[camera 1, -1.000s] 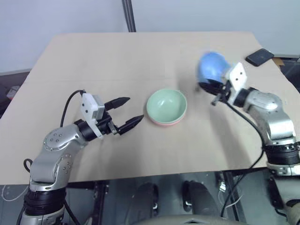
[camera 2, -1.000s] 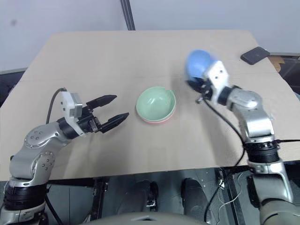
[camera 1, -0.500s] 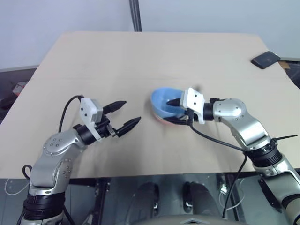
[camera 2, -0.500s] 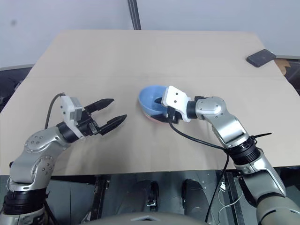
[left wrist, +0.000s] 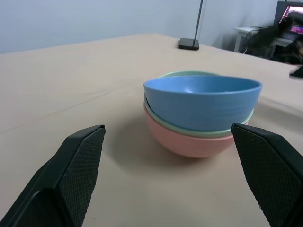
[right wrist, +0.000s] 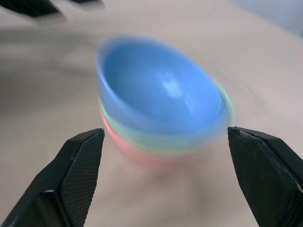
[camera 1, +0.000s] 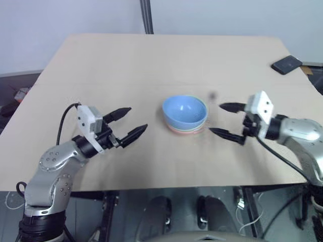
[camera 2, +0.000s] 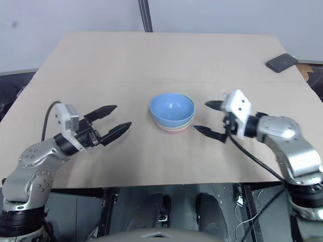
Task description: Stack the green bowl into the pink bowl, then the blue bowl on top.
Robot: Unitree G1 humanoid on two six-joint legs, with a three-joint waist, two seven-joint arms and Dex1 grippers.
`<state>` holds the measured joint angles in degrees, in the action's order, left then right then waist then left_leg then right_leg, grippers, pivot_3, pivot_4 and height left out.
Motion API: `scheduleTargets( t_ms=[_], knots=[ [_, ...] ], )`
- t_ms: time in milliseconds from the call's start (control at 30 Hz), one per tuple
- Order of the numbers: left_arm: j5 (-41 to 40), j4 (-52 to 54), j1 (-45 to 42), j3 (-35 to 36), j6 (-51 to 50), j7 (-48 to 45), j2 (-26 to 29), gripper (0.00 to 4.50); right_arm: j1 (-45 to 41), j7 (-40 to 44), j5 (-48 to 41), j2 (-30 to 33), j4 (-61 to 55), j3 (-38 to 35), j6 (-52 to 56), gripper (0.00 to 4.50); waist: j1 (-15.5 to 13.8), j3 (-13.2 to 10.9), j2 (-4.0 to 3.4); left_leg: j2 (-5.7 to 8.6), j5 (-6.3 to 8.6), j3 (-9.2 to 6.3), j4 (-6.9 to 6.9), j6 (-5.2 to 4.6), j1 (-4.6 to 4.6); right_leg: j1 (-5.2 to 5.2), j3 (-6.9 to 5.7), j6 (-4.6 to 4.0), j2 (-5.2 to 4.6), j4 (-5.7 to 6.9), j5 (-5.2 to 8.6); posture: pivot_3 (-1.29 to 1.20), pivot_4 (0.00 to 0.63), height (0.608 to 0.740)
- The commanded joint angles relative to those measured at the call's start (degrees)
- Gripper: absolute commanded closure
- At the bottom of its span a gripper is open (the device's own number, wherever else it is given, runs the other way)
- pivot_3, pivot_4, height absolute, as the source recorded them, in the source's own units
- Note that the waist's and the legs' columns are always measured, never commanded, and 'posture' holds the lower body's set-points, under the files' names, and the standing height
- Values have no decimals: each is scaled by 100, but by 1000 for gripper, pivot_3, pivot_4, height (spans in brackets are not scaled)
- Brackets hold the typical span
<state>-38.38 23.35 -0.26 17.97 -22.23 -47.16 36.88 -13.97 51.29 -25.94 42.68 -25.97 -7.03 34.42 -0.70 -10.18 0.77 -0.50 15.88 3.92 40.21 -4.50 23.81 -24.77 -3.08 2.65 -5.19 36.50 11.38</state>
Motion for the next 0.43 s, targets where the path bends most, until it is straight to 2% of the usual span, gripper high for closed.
scheduleTargets(
  t_ms=[33,233,433],
  knots=[
    [-273,456,281,527,-81,-8,195,0,530,111,-101,361,-54,-856,-91,194,4,0,0,-1,0,1,-1,0,-1,0,1,0,0,0,0,0,150,739],
    [-483,860,1206,1262,-327,-170,555,0,1521,213,-376,533,-66,-1759,2,194,-4,0,-1,-8,1,6,-3,-1,-4,2,5,1,5,-9,2,0,150,739],
    [-464,1077,1634,1424,-397,-240,723,0,1594,160,-459,569,-48,-1762,-15,194,-8,1,-2,-10,19,3,-3,-12,-5,2,4,2,4,-13,2,0,150,739]
  ],
)
